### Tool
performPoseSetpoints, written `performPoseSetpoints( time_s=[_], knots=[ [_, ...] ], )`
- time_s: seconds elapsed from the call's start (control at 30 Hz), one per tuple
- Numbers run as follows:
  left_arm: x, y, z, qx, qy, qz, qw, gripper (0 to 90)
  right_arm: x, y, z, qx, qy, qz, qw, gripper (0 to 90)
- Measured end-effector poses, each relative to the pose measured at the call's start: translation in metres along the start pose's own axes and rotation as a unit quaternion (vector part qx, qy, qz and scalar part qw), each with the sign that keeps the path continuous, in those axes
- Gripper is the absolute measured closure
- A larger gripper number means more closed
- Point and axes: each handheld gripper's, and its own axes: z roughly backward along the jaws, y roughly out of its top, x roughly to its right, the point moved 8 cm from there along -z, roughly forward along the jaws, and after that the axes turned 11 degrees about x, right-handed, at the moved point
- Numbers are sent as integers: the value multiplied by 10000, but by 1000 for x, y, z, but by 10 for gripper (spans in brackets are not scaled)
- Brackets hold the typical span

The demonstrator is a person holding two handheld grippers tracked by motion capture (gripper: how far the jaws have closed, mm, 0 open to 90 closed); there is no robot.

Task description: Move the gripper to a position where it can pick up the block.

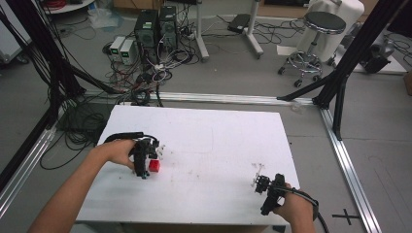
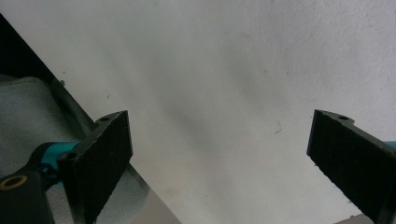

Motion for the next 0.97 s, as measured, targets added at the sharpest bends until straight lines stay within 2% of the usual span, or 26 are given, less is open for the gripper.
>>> performPoseSetpoints(
  time_s=[0.2, 0.27, 0.53, 0.7, 0.97],
  knots=[
    [0, 0, -9, -90, -80, -104, 9999, 93, -1, 0, -2, -40, 23, 17, 10000, 61],
    [0, 1, -12, -98, -125, -206, 9997, 97, -2, 1, -3, -38, 36, 24, 10000, 61],
    [-5, 2, -22, -178, -168, -267, 9993, 97, -3, 2, -4, -84, 30, 70, 9999, 61],
    [-5, 3, -25, -225, -227, -283, 9991, 106, -3, 2, -5, -91, 34, 89, 9999, 60],
    [-6, 3, -24, -217, -209, -256, 9992, 109, -4, 3, -7, -90, 53, 79, 9999, 60]
  ],
)
